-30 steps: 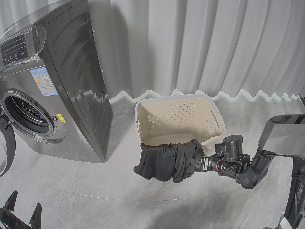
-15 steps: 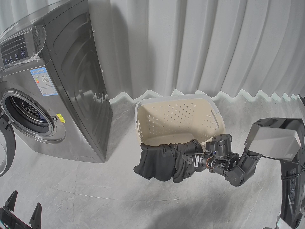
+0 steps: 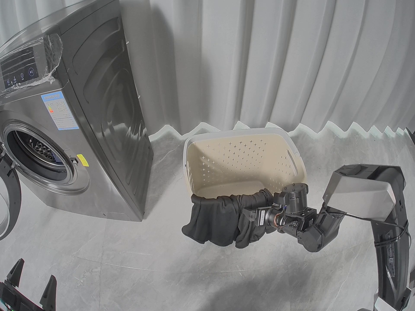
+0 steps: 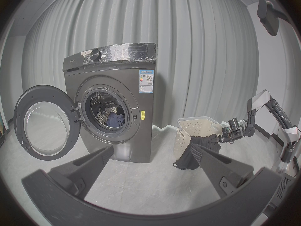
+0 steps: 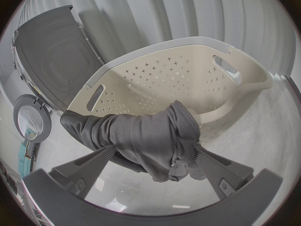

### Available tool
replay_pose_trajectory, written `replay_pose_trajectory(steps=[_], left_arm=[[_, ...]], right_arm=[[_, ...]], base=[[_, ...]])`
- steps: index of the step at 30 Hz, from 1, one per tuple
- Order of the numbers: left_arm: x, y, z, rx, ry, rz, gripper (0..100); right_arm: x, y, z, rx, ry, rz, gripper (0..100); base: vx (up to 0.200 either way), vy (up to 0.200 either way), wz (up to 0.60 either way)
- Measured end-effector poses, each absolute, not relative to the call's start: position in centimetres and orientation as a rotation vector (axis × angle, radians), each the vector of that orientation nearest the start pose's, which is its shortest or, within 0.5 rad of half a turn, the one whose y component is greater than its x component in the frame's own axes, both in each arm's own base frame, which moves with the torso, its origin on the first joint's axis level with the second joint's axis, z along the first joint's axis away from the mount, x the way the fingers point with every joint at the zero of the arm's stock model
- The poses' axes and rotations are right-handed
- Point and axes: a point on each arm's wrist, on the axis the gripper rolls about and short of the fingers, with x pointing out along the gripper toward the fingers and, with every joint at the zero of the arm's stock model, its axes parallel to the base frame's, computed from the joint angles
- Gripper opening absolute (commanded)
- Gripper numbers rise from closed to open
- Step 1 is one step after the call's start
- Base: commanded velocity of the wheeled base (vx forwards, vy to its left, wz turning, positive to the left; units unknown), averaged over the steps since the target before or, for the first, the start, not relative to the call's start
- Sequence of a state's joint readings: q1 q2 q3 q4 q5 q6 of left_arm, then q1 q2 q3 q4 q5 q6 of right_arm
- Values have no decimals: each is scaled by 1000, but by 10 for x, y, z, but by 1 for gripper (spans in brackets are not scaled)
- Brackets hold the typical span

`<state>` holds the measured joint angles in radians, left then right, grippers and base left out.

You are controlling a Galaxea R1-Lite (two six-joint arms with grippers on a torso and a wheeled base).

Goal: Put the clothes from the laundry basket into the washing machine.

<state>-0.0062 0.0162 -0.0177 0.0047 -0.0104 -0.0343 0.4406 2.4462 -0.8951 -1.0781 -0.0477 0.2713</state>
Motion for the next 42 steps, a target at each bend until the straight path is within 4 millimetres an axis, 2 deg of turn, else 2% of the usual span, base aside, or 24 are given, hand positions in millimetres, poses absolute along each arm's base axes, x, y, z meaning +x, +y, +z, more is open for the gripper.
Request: replay_pose_trajectory(steps=[10, 11, 21, 30, 42], left_arm=[[-23, 0, 80, -35, 5, -17, 100], [-23, 0, 80, -35, 5, -17, 100], [-23, 0, 80, -36, 5, -17, 100], [-23, 0, 80, -38, 5, -17, 100], [-23, 0, 80, -38, 5, -14, 100]], right_arm=[[374, 176, -34, 153, 486, 326, 100], [374, 176, -35, 153, 485, 325, 0], [377, 179, -33, 166, 432, 340, 0], [361, 180, -32, 165, 423, 356, 0], [331, 169, 2, 174, 367, 365, 0]], base=[[0, 0, 0], [0, 0, 0], [0, 0, 0], [0, 0, 0], [0, 0, 0]])
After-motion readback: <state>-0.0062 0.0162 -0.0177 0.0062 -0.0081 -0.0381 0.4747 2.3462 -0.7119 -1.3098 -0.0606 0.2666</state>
